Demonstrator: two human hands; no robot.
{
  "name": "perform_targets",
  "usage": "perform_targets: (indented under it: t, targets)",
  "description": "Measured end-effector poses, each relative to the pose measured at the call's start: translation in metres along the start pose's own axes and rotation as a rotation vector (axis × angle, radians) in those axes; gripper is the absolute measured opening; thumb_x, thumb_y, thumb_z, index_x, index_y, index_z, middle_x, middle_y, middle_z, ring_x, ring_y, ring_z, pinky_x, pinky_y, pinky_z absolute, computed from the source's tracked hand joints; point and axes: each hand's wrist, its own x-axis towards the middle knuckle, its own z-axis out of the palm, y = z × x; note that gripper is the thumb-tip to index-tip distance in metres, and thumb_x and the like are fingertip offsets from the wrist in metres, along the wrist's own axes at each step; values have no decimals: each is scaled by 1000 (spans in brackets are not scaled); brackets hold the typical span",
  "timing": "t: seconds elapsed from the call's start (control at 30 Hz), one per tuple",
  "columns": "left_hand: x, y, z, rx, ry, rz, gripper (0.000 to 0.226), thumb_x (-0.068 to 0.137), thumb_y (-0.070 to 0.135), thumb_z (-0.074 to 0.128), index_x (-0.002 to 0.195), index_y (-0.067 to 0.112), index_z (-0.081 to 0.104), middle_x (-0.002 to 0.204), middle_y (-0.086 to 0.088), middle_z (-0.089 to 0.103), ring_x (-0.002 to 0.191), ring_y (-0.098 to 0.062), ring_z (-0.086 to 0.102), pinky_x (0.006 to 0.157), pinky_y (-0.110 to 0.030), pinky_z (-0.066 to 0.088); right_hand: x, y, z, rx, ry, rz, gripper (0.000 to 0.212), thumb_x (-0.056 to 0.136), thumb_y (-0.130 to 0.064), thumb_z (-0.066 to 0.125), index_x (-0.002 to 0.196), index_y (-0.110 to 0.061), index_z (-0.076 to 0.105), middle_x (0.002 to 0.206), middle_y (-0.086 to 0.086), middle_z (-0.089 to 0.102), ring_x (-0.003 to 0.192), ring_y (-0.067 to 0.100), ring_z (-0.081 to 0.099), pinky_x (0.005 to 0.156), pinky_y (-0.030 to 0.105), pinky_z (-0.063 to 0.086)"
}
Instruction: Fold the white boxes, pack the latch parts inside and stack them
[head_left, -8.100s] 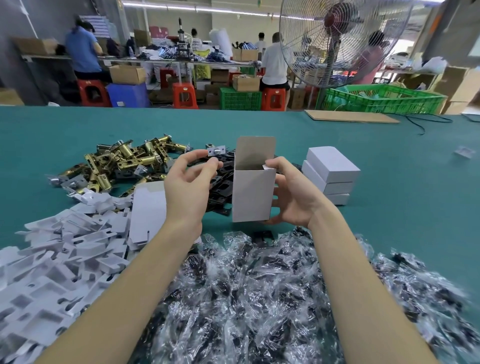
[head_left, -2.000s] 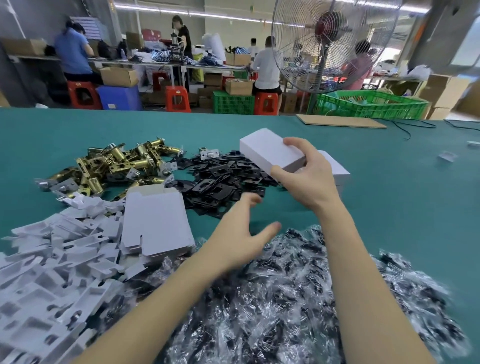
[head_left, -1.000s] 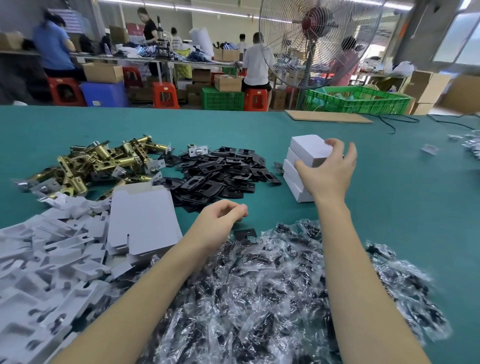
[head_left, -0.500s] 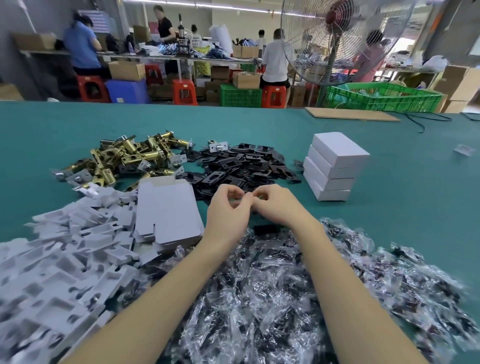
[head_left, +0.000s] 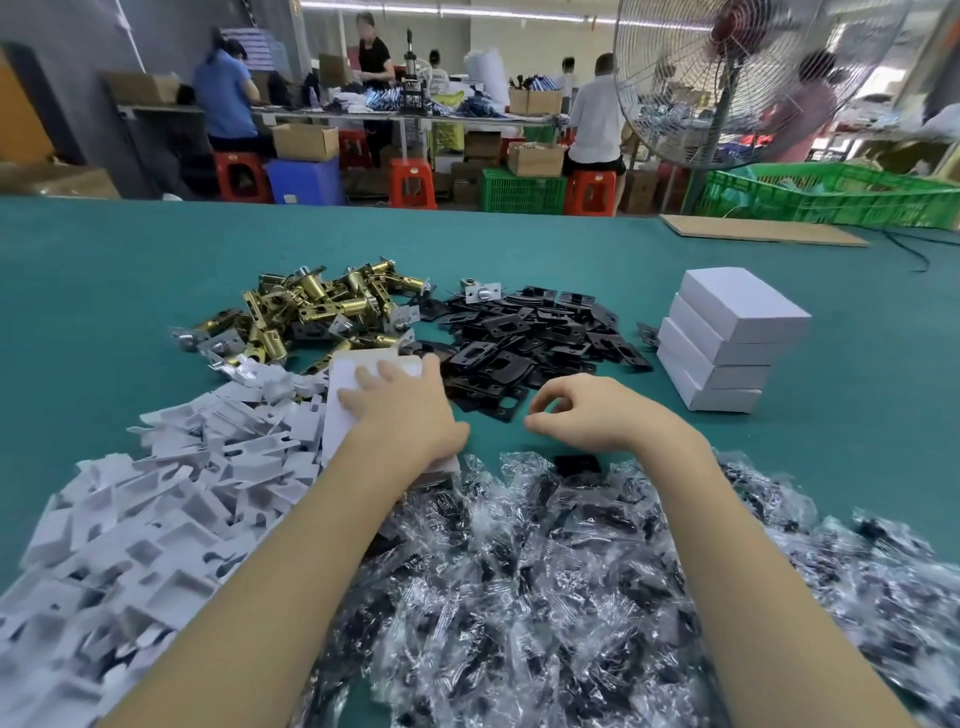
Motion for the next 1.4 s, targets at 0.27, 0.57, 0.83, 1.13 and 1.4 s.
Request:
perform_targets:
  t: [0.27, 0.57, 0.83, 1.13, 1.4]
  targets:
    - [-6, 22, -4, -461, 156, 346, 50, 101, 39, 53, 142, 20, 32, 125, -4, 58, 109, -26, 57, 82, -38, 47, -1, -16, 4, 589, 53, 11, 14, 98, -36, 61, 108, -28, 66, 96, 0, 76, 76, 13, 75, 67, 27, 59]
    - [-5, 22, -13, -825, 319, 381, 78, 88, 51, 73, 149, 18, 35, 151, -2, 42, 141, -21, 39, 102, -28, 33, -7, -8, -11, 1105, 324, 32, 55, 85, 6, 72, 130, -14, 47, 97, 12, 71, 61, 15, 74, 56, 26, 59]
    - [-7, 35, -3, -1033, 291, 406, 117, 63, 67, 86, 154, 20, 30, 137, 15, 50, 127, -9, 49, 97, -25, 49, -27, -17, -40, 942, 227, -128, 16, 96, -10, 62, 107, -21, 66, 97, 2, 69, 71, 15, 66, 60, 25, 57]
    - [-15, 41, 2, -950, 444, 566, 112, 66, 57, 89, 153, 20, 29, 143, 8, 37, 126, -2, 37, 98, -6, 31, -29, -34, -51, 791, 425, -67, 14, 91, -26, 62, 80, -19, 67, 71, -4, 62, 64, 15, 59, 61, 31, 48]
    - [-19, 42, 2, -886, 571, 676, 103, 70, 42, 88, 153, 22, 30, 143, 9, 40, 126, -1, 39, 95, 5, 24, -42, -19, -65, 655, 542, -142, 17, 79, -14, 69, 80, 3, 74, 66, 13, 59, 61, 18, 48, 63, 36, 45]
